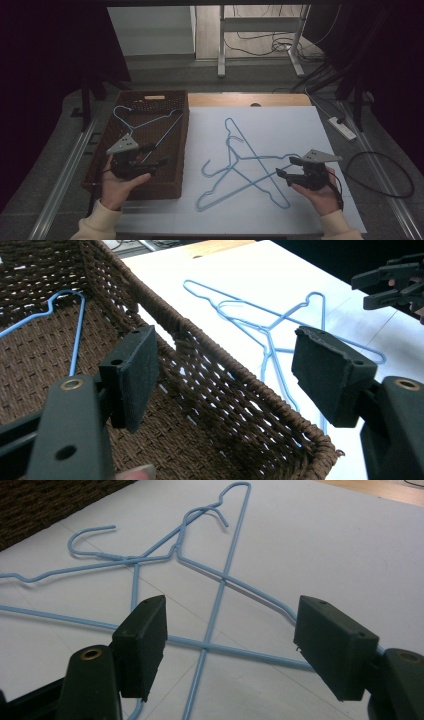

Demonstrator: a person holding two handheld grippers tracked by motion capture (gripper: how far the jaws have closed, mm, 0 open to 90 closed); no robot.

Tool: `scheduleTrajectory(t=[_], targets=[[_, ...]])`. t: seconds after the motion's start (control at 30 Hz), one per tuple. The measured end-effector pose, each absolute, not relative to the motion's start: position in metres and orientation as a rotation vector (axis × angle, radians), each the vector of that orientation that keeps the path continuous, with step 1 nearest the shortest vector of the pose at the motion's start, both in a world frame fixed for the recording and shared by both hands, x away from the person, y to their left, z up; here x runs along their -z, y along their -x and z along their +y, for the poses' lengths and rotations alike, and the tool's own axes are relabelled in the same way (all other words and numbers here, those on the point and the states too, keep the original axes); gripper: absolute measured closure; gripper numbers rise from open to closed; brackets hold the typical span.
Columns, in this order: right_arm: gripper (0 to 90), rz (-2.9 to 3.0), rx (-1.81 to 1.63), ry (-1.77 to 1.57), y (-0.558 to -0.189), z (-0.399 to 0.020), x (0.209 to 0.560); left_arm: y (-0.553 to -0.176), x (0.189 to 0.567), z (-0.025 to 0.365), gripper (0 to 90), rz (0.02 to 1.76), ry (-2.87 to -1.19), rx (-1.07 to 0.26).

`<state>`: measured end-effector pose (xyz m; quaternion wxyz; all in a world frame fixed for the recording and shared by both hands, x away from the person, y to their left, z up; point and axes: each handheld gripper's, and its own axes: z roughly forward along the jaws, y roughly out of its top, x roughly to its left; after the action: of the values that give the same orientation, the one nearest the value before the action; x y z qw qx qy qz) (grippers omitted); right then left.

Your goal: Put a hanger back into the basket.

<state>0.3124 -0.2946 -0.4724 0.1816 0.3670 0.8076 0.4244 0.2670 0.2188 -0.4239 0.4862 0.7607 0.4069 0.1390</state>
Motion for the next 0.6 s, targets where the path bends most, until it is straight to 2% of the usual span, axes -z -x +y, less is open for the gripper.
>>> scheduleTrajectory(t=[0.6], targets=[[30.1,2.281,-1.203,-1.02,-0.309,-0.294,0.47,-0.263,0.429,0.206,27.6,0.962,-1.87,-0.362]])
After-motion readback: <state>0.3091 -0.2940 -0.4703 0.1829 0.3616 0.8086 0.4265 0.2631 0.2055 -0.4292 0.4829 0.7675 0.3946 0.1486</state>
